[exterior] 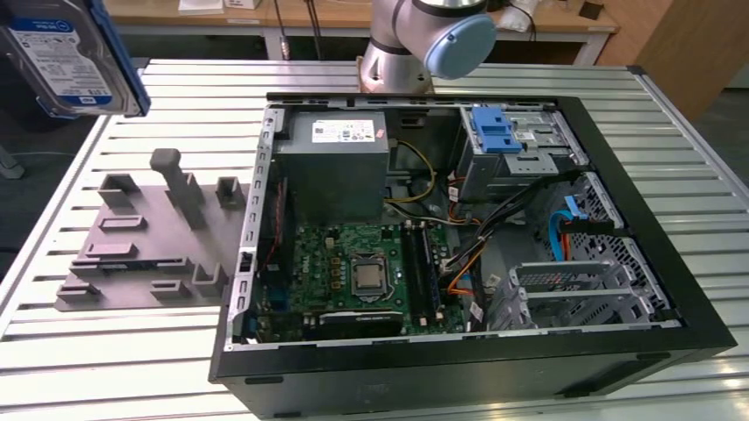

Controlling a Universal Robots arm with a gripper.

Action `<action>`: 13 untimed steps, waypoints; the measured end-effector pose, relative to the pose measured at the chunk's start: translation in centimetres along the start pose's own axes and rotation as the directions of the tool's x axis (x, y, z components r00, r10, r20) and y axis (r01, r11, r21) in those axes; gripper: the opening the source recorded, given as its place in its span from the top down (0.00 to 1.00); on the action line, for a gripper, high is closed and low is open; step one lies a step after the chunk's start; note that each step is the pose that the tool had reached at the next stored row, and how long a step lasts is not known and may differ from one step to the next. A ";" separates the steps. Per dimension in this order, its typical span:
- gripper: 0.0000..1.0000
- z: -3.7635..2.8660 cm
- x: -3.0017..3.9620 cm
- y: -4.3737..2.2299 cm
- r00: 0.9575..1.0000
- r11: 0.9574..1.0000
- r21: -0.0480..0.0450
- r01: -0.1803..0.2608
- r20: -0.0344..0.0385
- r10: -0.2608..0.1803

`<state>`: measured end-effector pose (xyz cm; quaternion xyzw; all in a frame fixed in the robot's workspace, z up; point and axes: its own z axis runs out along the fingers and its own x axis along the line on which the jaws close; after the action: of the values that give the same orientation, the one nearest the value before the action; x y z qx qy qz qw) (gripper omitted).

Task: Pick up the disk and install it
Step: 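Pick up the disk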

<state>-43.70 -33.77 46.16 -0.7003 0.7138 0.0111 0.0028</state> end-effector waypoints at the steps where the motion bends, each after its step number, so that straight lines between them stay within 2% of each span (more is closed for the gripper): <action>1: 0.64 0.00 0.11 0.00 1.000 1.000 0.000 0.000 0.000 0.000; 8: 0.64 -0.04 0.36 -0.08 1.000 1.000 0.000 0.000 0.000 0.000; 13: 0.64 -0.73 0.35 -0.11 1.000 1.000 0.000 0.000 0.000 0.000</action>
<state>-43.59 -34.14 46.89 -0.7003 0.7138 0.0112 0.0027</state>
